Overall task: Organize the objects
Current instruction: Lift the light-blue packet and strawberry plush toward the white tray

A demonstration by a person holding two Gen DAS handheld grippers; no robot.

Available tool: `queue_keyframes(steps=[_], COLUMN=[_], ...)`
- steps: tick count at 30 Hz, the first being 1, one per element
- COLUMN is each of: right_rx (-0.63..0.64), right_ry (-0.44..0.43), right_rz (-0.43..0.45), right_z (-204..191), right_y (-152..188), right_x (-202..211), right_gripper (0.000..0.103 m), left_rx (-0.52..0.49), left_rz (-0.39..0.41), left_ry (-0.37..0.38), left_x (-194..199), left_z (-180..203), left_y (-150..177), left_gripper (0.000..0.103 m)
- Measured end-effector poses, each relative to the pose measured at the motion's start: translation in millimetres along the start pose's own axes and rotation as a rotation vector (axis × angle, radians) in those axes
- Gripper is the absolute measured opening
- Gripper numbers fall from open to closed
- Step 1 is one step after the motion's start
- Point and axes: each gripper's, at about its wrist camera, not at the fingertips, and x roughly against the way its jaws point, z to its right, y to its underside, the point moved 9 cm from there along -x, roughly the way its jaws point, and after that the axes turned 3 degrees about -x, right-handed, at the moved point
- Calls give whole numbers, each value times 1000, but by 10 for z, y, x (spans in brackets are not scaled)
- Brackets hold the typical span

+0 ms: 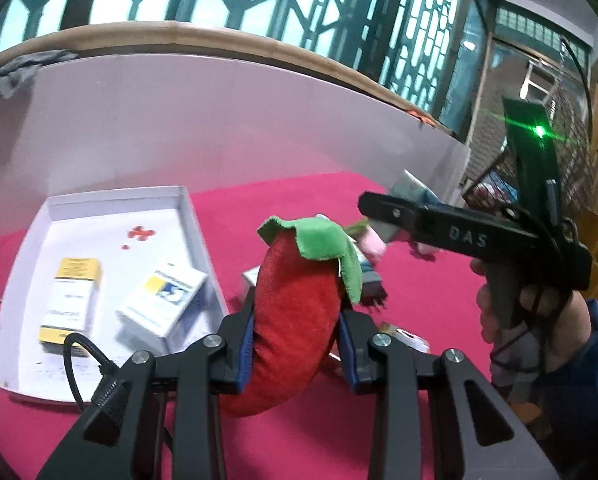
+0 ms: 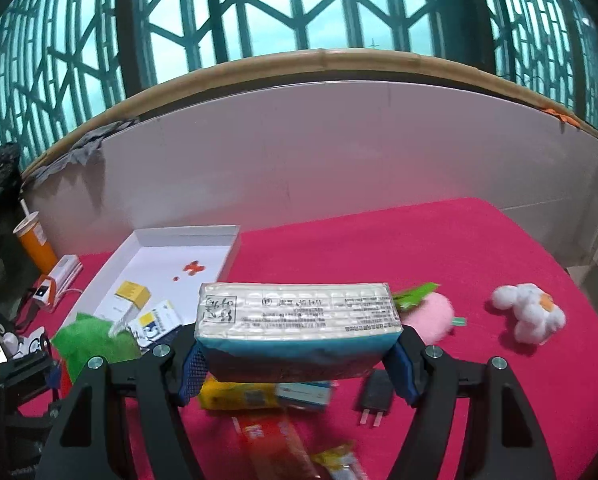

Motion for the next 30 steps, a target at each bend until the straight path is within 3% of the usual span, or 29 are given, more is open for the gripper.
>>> queue_keyframes(steps=[11, 19, 30], right_rx=[69, 82, 36], right_ry=[-57, -99, -106], right_rz=[-37, -77, -163], right_z=[-680, -1143, -1502], right_y=[-74, -154, -265], right_x=[-220, -491, -1088], right_gripper=[77, 77, 78], left_rx=[115, 161, 294], left_rz=[68, 75, 40], left_ry=[-126, -217, -220], left_x=[354, 489, 266], left_z=[-819, -1402, -1981], left_y=[-99, -112, -80], left_gripper=[34, 34, 34])
